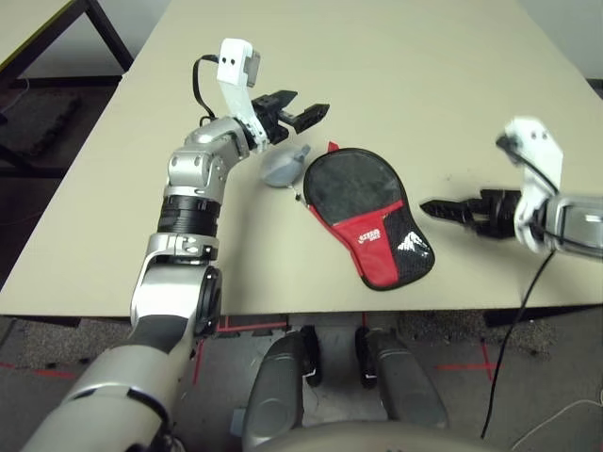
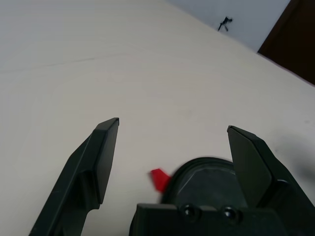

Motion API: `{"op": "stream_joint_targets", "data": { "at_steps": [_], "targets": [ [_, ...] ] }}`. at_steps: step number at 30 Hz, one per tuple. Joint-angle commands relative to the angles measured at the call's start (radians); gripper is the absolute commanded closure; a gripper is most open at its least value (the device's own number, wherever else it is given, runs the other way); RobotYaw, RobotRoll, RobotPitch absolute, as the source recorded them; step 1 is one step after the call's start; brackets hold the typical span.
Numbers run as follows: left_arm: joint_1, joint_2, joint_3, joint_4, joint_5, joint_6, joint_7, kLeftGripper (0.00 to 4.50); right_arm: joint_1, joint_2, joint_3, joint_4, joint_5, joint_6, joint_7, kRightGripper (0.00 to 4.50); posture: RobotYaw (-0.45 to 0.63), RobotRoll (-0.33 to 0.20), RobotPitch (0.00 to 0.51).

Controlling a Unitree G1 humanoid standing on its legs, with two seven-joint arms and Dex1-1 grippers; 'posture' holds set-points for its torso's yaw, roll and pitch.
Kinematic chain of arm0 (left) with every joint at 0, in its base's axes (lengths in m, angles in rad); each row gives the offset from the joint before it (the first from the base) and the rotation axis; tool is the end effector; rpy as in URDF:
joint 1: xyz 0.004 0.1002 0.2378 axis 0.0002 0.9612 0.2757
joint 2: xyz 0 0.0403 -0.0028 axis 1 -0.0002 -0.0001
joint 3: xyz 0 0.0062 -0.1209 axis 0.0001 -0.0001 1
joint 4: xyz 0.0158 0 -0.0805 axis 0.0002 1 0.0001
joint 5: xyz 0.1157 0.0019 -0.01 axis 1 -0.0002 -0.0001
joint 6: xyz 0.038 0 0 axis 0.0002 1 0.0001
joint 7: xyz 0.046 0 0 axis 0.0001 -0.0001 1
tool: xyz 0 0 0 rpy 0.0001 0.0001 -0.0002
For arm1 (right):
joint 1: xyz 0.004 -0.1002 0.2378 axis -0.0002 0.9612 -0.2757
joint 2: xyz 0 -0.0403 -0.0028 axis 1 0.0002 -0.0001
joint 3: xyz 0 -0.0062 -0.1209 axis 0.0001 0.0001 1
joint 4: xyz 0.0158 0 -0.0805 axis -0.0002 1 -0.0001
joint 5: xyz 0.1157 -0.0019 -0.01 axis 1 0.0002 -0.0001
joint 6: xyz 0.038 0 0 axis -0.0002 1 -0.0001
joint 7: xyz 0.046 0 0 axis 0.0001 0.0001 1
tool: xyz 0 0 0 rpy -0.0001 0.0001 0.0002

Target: Store the ping-pong paddle in its case and zip it.

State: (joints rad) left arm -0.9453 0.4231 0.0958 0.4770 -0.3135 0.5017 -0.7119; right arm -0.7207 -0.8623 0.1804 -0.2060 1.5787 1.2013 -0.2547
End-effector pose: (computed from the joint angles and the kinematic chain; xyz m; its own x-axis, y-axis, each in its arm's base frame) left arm 0.3699 0.2114 0.2175 0.7728 -0.6347 -0.0044 0.6347 0.7727 0.0061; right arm 0.2654 -0.1851 0.2271 0.6093 0.5836 -0.5369 -0.5705 0.7928 0.2144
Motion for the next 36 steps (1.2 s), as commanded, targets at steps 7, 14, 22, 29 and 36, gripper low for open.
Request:
{"op": "stream_joint_targets", "data": {
  "at_steps": [7, 14, 22, 29, 36],
  "targets": [
    [0.105, 0.167, -0.07, -0.102, 0.065, 0.042, -0.079, 0.0, -0.159, 0.159, 0.274, 0.069, -0.549, 0.011, 0.417, 0.01, -0.06, 0.0, 0.178],
    [0.163, 0.231, -0.146, -0.171, 0.112, 0.018, -0.165, 0.0, -0.147, 0.2, 0.326, 0.108, -0.785, -0.003, 0.605, 0.01, -0.04, 0.0, 0.183],
    [0.13, 0.292, -0.215, -0.185, 0.141, -0.042, -0.324, 0.0, -0.125, 0.261, 0.355, 0.216, -0.997, -0.062, 0.736, 0.01, -0.03, 0.0, 0.181],
    [0.108, 0.266, -0.259, -0.089, 0.218, -0.127, -0.318, 0.0, -0.12, 0.313, 0.322, 0.244, -1.095, -0.065, 0.79, 0.01, -0.05, 0.0, 0.175],
    [0.101, 0.236, -0.304, -0.027, 0.289, -0.189, -0.315, 0.0, -0.106, 0.34, 0.298, 0.223, -1.148, -0.047, 0.818, 0.01, -0.06, 0.0, 0.175]
  ]
}}
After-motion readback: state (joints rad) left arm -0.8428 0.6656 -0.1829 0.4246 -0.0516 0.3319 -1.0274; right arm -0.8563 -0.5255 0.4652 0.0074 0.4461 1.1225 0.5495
